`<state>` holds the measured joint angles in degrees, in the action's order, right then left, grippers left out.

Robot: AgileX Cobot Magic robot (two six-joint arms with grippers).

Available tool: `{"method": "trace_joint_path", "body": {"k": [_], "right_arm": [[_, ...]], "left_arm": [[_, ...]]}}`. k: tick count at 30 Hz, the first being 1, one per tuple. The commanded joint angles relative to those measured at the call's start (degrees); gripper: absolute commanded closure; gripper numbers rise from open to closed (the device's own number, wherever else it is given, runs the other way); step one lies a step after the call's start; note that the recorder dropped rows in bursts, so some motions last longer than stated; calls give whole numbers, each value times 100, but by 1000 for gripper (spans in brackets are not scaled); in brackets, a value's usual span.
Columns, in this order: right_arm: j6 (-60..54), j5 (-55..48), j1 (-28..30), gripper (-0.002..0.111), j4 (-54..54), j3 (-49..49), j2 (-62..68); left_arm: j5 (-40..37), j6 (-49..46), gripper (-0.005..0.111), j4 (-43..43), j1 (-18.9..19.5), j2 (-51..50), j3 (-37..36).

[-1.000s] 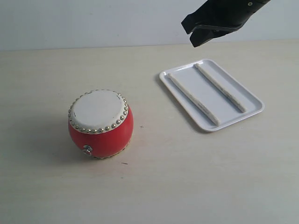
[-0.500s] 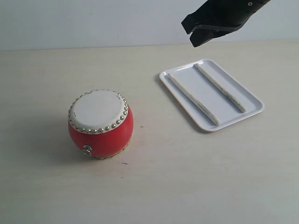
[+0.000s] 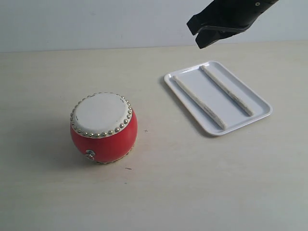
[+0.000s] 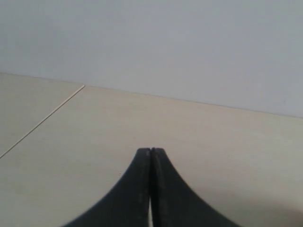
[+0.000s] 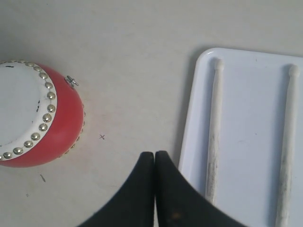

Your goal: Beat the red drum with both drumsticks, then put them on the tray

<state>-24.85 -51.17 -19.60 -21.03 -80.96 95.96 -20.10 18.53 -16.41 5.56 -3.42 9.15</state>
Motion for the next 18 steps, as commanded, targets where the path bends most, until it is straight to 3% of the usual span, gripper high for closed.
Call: {"method": "trace_joint_path", "body": {"k": [1,18], "right_arm": [[-54,58,8,108,0,5,-65],[-54,58,8,108,0,5,-65]], "left_arm": [[7,-22,107,-86,14,320,-267],[-15,-8,107,-28,14,342,-915]]}}
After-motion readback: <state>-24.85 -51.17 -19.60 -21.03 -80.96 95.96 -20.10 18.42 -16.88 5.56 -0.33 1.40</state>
